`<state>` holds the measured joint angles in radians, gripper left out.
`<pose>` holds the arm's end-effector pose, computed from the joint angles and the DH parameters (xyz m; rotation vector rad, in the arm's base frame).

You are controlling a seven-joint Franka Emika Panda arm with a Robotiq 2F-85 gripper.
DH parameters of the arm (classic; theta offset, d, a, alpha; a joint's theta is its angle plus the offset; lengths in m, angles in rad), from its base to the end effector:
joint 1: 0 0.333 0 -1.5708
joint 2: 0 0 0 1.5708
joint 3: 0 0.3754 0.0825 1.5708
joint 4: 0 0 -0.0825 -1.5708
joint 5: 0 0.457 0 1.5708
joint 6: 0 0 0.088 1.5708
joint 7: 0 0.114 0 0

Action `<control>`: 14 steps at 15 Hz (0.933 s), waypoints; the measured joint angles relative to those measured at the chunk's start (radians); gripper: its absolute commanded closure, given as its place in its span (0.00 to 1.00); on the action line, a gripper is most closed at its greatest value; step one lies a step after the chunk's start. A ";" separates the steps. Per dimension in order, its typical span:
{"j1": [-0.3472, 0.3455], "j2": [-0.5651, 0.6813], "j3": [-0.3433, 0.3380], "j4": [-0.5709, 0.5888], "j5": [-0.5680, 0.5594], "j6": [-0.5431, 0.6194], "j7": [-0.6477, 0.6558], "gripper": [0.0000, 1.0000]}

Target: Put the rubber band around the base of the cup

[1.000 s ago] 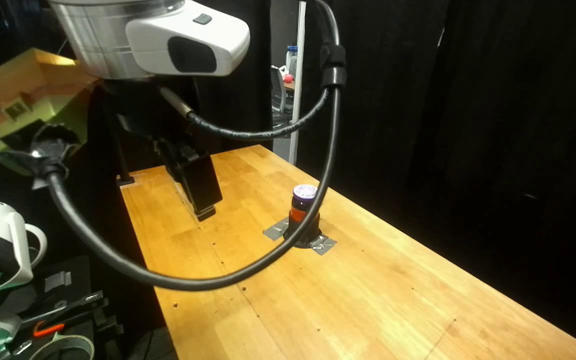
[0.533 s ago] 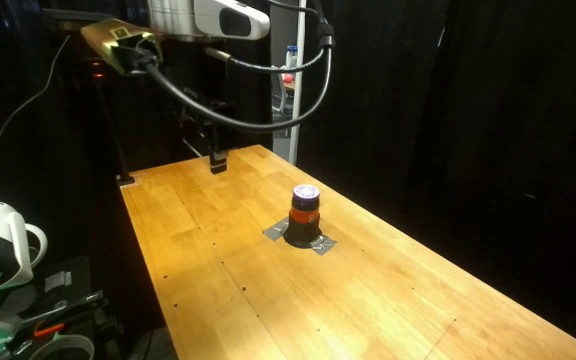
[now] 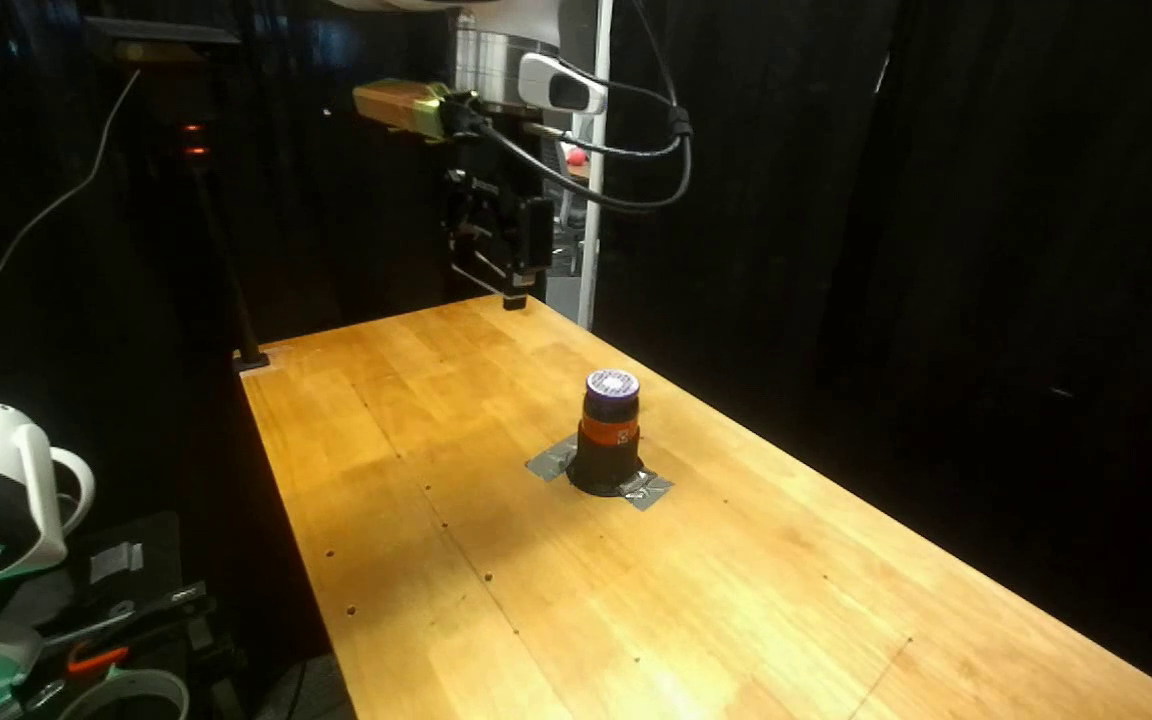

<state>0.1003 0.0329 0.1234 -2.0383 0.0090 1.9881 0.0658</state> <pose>0.5982 0.1363 0.4379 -3.1295 -0.2415 0.1315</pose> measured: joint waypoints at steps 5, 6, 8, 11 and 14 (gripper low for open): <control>0.015 0.283 -0.002 0.270 -0.041 0.002 0.010 0.00; 0.017 0.336 -0.005 0.321 -0.046 0.001 0.009 0.00; 0.021 0.438 -0.011 0.422 -0.050 -0.003 0.008 0.00; 0.026 0.568 -0.028 0.567 -0.055 -0.041 0.007 0.00; 0.027 0.669 -0.048 0.709 -0.059 -0.143 0.001 0.00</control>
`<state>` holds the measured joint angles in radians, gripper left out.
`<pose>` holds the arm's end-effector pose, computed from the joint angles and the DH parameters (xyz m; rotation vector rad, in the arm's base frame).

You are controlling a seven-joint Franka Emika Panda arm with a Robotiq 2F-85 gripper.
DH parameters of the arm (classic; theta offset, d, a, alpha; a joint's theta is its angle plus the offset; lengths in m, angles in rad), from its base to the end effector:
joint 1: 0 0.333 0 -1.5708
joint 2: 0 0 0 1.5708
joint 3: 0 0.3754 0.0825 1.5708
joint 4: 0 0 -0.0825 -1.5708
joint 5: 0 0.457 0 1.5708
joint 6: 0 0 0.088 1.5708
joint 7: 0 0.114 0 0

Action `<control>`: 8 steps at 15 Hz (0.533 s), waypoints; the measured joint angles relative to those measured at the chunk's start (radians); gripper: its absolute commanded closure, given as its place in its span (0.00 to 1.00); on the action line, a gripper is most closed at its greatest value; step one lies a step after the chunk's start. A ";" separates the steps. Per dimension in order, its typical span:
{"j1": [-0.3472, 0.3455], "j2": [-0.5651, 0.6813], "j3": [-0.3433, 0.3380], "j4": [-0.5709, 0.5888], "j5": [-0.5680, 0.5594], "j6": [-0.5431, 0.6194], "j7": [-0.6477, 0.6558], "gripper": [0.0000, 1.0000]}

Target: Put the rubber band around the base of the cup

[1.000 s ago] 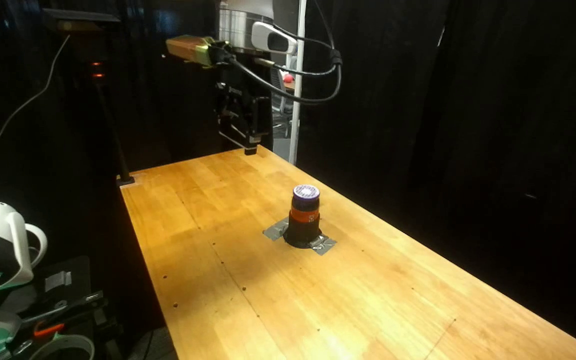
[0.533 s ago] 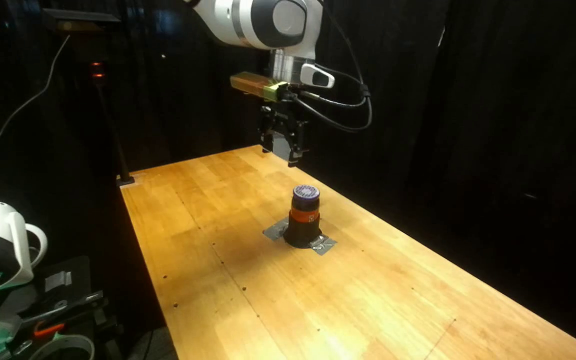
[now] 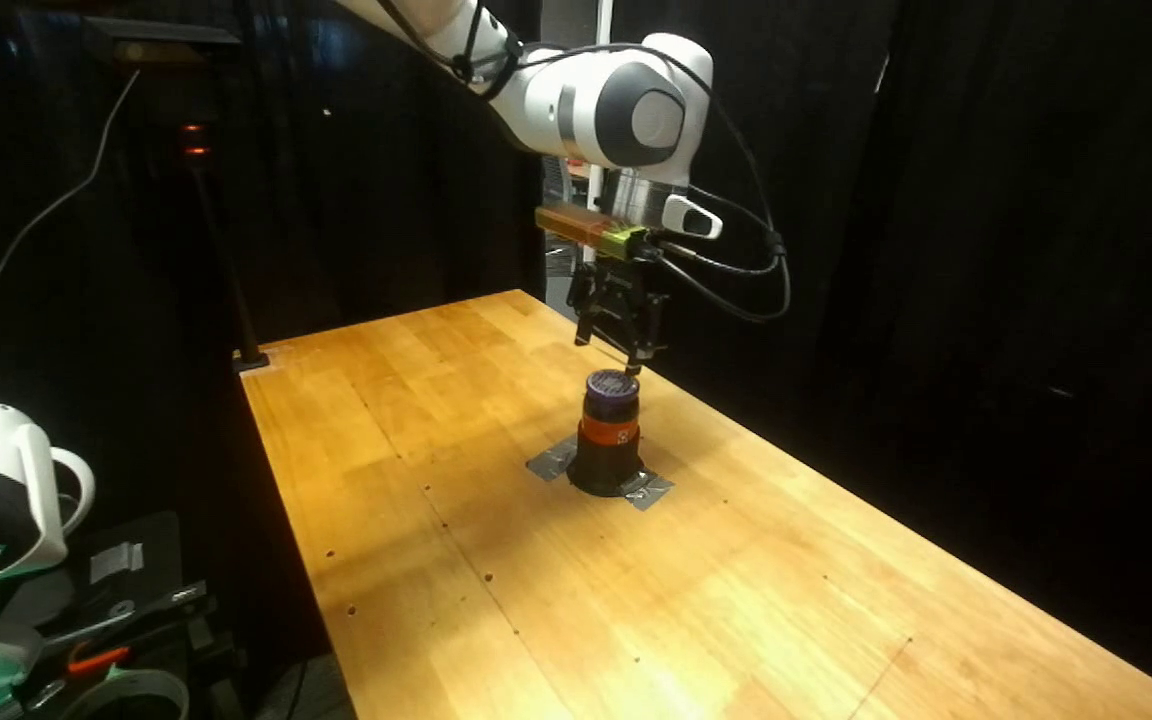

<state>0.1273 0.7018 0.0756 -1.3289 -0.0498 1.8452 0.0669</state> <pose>0.8037 0.1472 0.3103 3.1000 0.2183 -0.2841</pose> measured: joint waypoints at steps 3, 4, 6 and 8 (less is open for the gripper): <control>-0.002 0.082 -0.012 0.136 0.000 -0.111 -0.013 0.00; -0.002 0.106 -0.015 0.177 0.000 -0.139 -0.017 0.00; -0.003 0.152 -0.018 0.249 0.000 -0.176 -0.022 0.00; -0.004 0.192 -0.020 0.306 0.000 -0.203 -0.027 0.00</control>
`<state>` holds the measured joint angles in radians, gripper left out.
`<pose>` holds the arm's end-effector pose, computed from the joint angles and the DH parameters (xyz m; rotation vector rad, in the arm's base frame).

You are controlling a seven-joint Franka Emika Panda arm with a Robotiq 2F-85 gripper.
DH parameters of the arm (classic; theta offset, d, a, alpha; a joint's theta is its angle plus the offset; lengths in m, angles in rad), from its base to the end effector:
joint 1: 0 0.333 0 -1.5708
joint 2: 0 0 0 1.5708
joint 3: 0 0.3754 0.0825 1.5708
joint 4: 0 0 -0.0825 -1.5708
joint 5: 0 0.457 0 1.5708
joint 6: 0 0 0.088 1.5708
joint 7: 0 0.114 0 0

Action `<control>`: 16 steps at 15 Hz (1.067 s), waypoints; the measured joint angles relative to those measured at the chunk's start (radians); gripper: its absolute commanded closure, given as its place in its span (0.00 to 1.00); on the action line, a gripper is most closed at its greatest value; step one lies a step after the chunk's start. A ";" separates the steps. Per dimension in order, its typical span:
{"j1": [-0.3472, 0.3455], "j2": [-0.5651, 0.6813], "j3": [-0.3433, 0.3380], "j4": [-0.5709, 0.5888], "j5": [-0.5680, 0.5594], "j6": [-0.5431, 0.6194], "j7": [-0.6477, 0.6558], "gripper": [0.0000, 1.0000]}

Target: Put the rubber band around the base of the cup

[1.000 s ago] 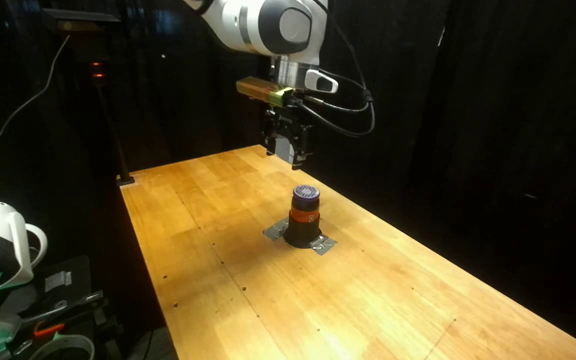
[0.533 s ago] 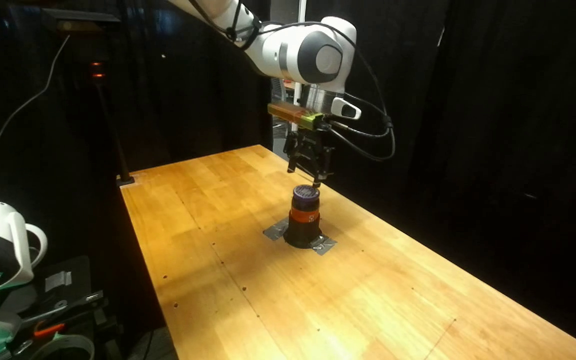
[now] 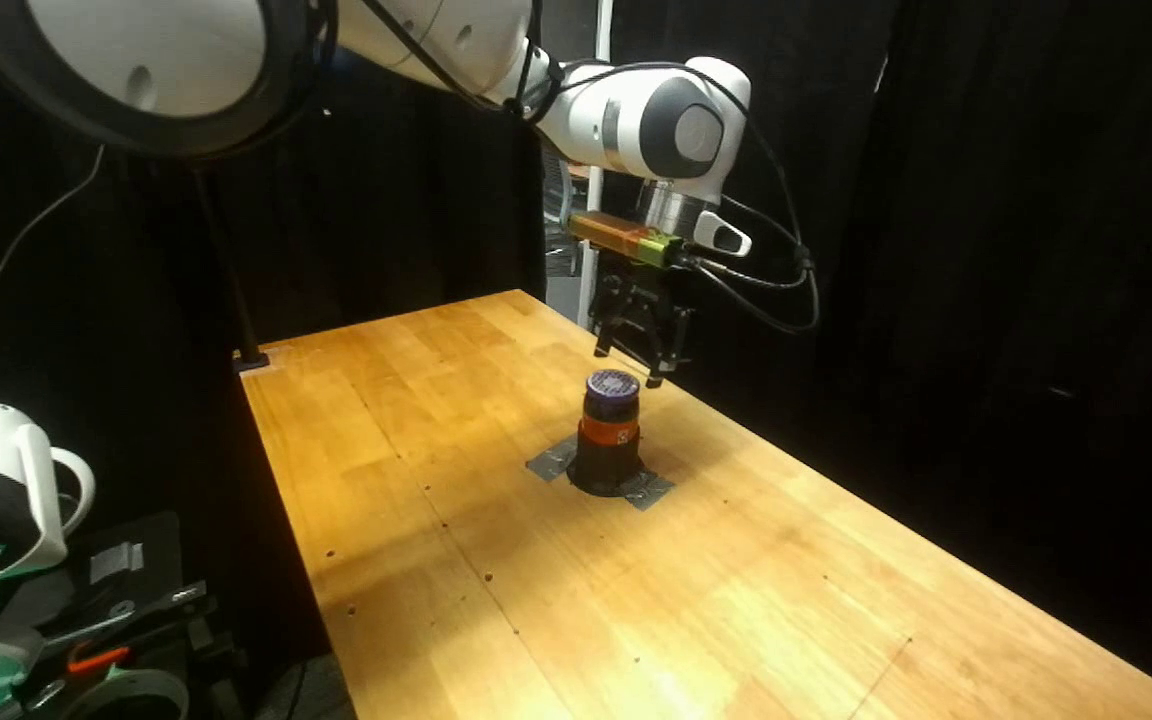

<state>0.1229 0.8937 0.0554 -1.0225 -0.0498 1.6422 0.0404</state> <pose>0.8461 0.1308 0.2938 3.0734 0.2055 -0.4199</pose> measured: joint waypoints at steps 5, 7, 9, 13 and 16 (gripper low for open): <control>-0.012 0.082 -0.002 0.088 0.006 -0.050 -0.013 0.00; -0.016 0.107 -0.002 0.111 0.020 -0.067 -0.022 0.00; -0.021 0.124 0.002 0.129 0.036 -0.089 -0.038 0.00; -0.039 0.133 0.017 0.140 0.070 -0.143 -0.071 0.00; -0.054 0.133 0.024 0.140 0.081 -0.156 -0.081 0.00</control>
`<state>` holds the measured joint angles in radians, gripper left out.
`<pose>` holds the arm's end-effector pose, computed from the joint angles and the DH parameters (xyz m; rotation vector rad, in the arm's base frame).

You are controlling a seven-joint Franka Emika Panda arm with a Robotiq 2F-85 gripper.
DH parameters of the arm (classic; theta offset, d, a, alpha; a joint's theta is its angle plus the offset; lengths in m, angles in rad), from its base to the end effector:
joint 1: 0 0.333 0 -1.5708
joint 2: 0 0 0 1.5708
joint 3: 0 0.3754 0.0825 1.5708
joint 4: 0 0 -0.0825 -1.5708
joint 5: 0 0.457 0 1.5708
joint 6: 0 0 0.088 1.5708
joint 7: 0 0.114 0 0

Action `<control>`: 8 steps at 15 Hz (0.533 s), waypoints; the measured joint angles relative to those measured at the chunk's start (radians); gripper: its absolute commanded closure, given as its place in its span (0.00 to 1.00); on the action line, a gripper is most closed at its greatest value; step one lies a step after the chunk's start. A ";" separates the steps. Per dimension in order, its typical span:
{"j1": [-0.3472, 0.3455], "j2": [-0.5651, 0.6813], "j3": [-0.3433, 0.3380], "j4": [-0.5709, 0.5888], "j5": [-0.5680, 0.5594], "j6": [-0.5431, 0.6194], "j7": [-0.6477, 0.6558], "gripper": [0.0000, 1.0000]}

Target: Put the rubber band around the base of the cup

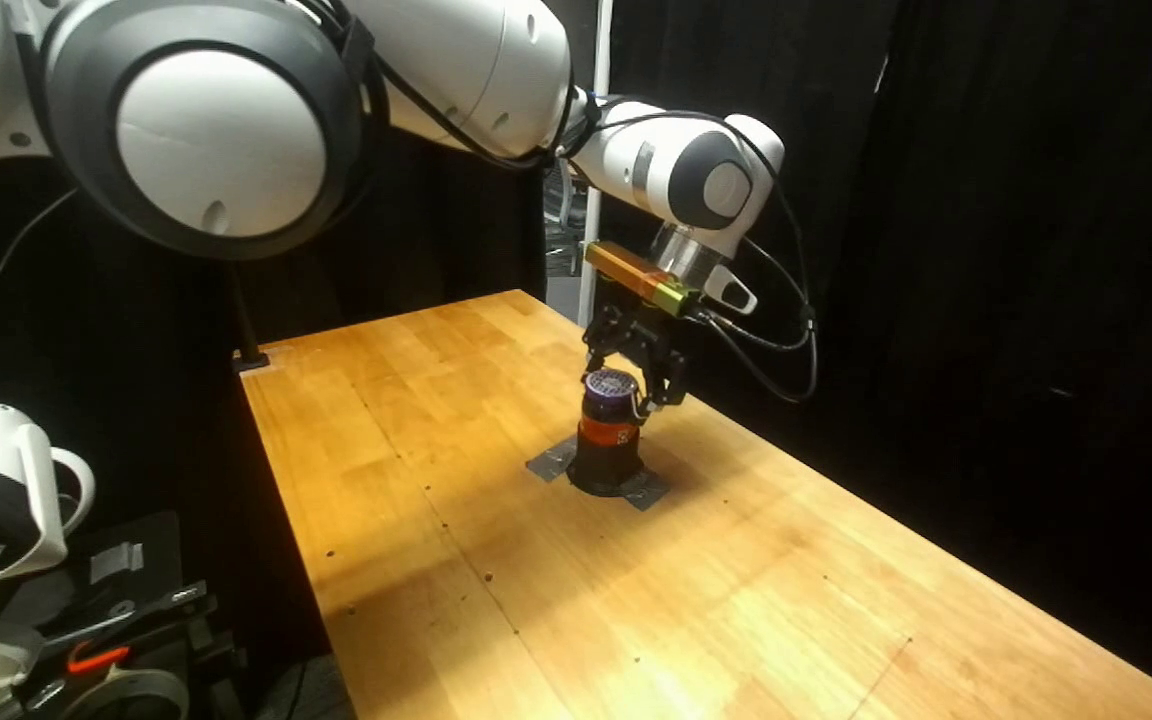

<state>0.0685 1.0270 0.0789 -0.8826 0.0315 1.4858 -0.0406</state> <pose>0.8497 0.1032 0.2441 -2.9802 -0.2395 0.6463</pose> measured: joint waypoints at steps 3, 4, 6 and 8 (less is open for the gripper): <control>-0.004 0.000 0.000 0.000 0.002 0.043 0.001 0.00; -0.003 0.000 0.000 0.000 0.002 0.062 0.001 0.00; -0.001 0.001 0.000 -0.001 0.001 0.095 0.001 0.00; -0.001 0.004 0.000 -0.001 0.001 0.116 0.001 0.00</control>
<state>0.0674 1.0307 0.0788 -0.8837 0.0329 1.6019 -0.0395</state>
